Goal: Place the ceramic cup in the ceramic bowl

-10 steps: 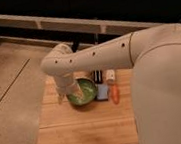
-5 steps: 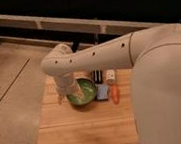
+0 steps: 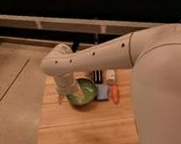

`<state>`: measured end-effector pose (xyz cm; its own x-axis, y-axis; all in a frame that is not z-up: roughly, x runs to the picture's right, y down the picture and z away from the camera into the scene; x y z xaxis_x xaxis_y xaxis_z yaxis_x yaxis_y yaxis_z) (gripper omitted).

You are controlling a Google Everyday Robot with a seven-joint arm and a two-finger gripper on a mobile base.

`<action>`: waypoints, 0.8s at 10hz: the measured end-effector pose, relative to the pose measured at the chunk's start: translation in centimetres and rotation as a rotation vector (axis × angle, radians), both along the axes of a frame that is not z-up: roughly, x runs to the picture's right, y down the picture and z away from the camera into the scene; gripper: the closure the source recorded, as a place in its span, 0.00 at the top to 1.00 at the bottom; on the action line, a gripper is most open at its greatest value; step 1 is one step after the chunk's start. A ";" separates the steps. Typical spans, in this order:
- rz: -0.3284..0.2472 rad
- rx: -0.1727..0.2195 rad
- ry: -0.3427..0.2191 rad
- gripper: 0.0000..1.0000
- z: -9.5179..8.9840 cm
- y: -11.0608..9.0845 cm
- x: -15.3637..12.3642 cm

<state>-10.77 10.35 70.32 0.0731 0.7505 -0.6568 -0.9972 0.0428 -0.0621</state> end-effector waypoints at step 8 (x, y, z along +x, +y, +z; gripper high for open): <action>-0.126 0.241 0.091 0.65 2.3 -7.8 4.4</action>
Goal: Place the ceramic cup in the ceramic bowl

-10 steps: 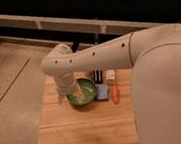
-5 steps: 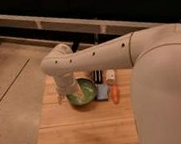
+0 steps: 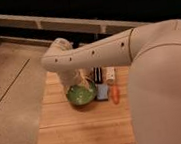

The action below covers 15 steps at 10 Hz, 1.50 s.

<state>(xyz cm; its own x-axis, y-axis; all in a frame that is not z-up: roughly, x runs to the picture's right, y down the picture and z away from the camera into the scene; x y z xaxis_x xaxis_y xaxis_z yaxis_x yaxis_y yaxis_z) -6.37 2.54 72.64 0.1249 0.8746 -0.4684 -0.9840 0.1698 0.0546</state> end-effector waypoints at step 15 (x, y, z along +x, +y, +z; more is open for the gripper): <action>-0.030 0.233 -0.047 0.65 7.4 -9.2 7.1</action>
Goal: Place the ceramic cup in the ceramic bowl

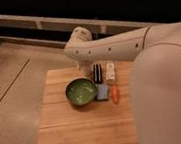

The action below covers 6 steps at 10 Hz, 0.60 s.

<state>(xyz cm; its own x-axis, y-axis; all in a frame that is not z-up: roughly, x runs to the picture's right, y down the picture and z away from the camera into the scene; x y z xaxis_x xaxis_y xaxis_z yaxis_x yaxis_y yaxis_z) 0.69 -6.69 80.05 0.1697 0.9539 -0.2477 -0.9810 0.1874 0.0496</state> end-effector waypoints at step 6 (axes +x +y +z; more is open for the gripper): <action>-0.027 0.129 -0.060 0.65 4.2 -7.6 2.3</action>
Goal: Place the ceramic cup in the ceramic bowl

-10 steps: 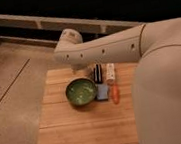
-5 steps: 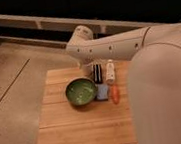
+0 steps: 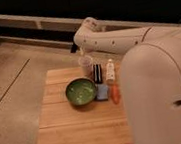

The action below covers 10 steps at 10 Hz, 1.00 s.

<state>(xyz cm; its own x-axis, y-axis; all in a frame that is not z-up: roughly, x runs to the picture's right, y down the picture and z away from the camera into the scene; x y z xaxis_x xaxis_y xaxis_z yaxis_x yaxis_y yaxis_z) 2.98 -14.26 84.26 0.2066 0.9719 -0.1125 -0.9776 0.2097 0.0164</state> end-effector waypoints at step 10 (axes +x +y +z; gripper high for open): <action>0.119 -0.033 0.009 0.65 3.6 0.4 0.6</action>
<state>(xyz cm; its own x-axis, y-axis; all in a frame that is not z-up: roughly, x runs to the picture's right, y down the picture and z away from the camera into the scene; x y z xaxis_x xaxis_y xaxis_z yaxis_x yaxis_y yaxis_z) 3.56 -13.87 87.84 0.0886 0.9853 -0.1457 -0.9955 0.0926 0.0205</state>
